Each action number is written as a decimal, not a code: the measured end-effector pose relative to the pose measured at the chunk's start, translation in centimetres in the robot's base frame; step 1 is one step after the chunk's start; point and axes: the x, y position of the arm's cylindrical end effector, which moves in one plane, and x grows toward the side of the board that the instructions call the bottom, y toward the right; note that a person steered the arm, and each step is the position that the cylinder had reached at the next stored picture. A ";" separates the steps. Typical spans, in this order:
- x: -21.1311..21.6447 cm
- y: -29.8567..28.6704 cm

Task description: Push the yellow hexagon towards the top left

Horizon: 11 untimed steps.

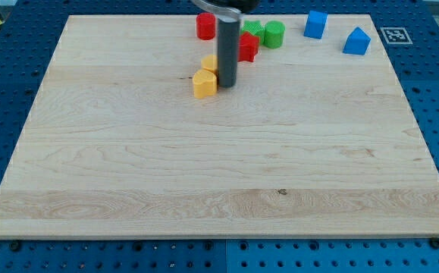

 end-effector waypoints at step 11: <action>-8.2 -16.7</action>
